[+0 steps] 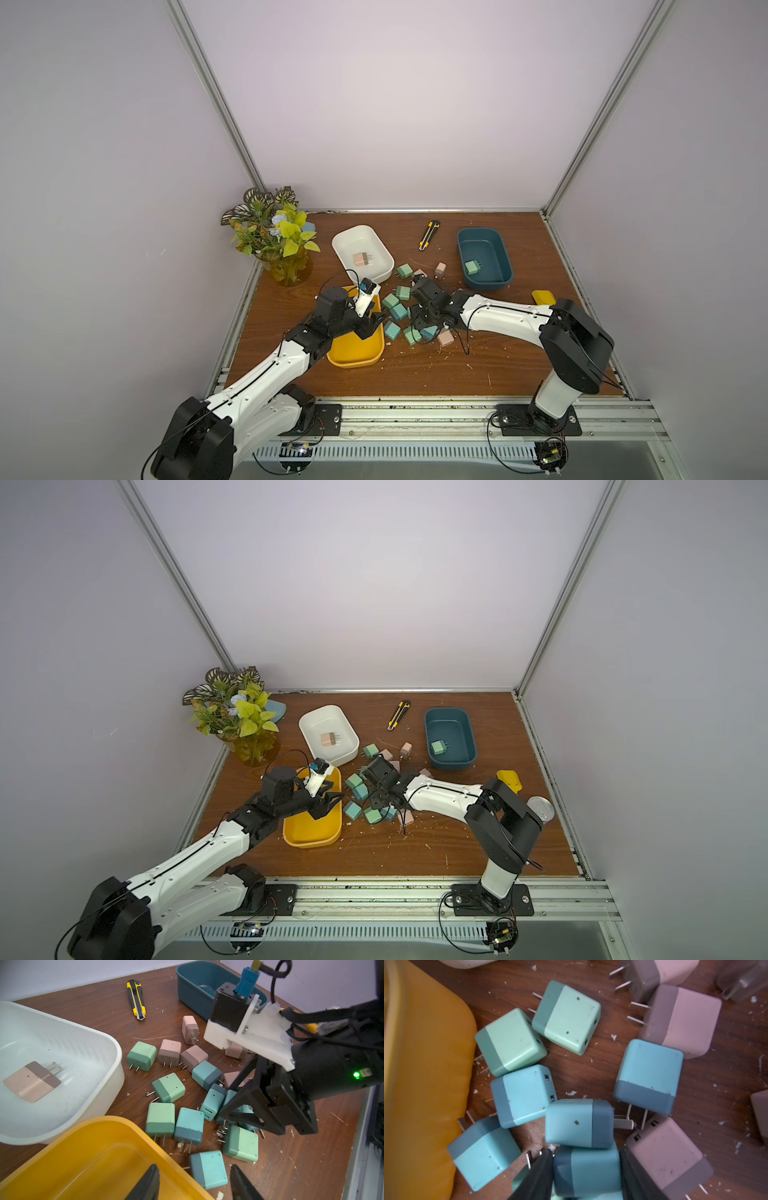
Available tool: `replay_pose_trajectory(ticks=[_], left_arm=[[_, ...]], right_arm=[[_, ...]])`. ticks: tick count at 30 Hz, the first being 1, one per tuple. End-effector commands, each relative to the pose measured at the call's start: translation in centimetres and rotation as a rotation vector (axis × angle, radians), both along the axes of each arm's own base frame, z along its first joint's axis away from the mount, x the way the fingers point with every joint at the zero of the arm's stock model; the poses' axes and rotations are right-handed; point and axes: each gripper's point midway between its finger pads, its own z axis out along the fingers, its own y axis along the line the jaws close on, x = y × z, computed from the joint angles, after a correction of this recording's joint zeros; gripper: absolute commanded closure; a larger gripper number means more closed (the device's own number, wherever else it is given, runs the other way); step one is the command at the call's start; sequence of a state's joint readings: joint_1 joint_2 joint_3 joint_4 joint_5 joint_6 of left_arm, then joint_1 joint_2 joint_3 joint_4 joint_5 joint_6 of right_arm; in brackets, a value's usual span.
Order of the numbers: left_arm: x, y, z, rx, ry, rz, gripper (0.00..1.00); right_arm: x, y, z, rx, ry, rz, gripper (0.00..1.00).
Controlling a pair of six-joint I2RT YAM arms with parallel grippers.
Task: Place the plugs by color into the storage box
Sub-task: Pick up the plug from the center of the board, then place the plug in the storage box.
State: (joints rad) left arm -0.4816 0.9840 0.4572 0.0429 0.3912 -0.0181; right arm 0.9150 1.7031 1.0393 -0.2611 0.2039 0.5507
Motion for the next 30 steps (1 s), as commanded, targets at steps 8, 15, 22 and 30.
replay_pose_trajectory(ticks=[8, 15, 22, 30], left_arm=[[0.3, 0.0, 2.5, -0.01, -0.057, 0.017, 0.43], [1.1, 0.9, 2.9, 0.0, -0.05, 0.091, 0.43], [1.6, 1.8, 2.5, 0.03, -0.006, 0.165, 0.43], [2.2, 4.0, 3.6, 0.052, -0.064, 0.284, 0.44]], right_arm=[[1.0, 0.6, 5.4, 0.087, -0.097, -0.008, 0.54], [0.9, 1.1, 7.5, 0.126, -0.138, 0.006, 0.54], [-0.4, 4.1, 10.0, 0.297, -0.173, 0.107, 0.53], [-3.4, 9.7, 11.1, 0.355, -0.178, 0.312, 0.53]])
